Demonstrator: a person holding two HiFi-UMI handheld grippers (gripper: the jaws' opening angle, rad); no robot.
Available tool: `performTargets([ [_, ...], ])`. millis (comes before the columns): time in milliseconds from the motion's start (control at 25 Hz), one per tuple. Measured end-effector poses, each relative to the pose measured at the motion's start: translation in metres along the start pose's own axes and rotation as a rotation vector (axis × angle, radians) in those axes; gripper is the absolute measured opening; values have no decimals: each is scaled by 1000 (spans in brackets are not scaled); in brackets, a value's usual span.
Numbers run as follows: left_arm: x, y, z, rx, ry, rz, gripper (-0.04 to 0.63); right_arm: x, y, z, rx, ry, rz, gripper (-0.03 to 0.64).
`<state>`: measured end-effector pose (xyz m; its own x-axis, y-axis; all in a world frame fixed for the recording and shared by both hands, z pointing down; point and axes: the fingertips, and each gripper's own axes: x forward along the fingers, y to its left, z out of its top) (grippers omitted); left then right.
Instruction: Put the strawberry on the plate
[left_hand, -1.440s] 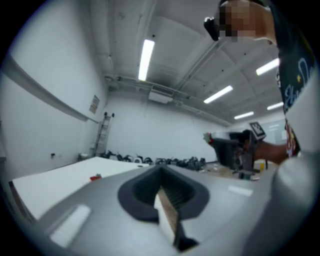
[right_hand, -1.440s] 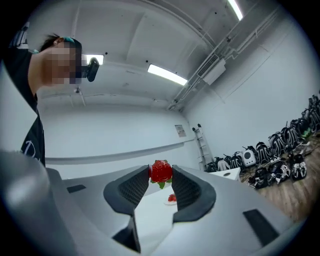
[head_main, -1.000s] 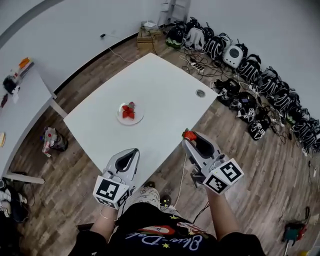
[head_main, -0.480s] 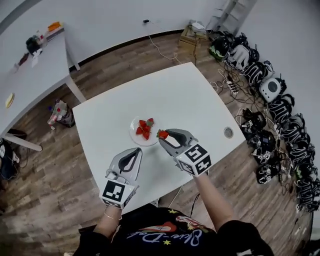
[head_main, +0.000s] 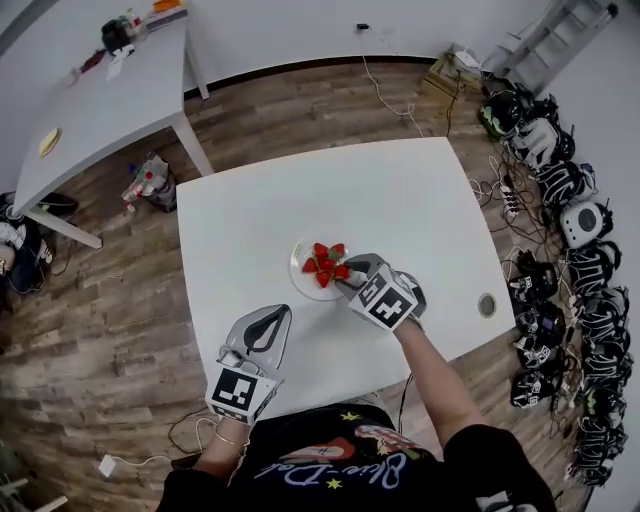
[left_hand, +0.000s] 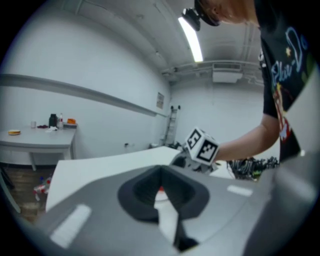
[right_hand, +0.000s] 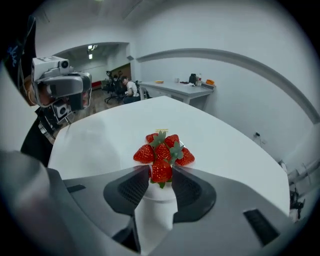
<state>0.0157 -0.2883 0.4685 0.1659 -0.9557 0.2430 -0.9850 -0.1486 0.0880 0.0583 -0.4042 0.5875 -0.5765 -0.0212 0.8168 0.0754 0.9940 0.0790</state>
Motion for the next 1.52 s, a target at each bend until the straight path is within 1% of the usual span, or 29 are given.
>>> performTargets([
  [80,-3,2,3,-20,-17,27,-5,4,-1,-3,-34,25,13,152],
  [200,-7,5,3,-39,-24,73,-5,8,-3,-5,-23,5,46,152],
  [400,-21,8,0,-63,-11,186,-5,-1,0,0,10,-118,107,152],
  [480,-28,4,5,-58,-21,234,-5,-19,-4,4,24,-189,103,153],
  [520,-32,3,10,-55,-28,257,-5,-30,-7,9,42,-241,93,153],
  [600,-40,0,19,-52,-39,305,-5,-58,-16,20,112,-384,75,153],
  [680,-45,-4,26,-50,-47,344,-5,-87,-26,28,234,-537,76,152],
  [760,-45,-11,30,-46,-55,365,-5,-113,-31,27,371,-652,104,148],
  [800,-44,-14,31,-44,-58,370,-5,-123,-31,25,422,-686,119,106],
  [840,-41,-17,32,-40,-61,373,-5,-132,-29,21,459,-708,136,48],
  [920,-36,-23,33,-36,-66,380,-5,-146,-23,14,496,-737,175,30],
  [1000,-32,-29,35,-40,-76,387,-5,-157,-16,7,506,-752,194,24],
  [1120,-28,-35,40,-39,-89,386,-5,-165,-14,-1,507,-751,194,21],
  [1280,-26,-36,40,-26,-76,393,-5,-164,-13,-2,490,-736,193,21],
  [1520,-25,-43,43,-42,-87,378,-5,-164,-13,-2,501,-737,199,21],
])
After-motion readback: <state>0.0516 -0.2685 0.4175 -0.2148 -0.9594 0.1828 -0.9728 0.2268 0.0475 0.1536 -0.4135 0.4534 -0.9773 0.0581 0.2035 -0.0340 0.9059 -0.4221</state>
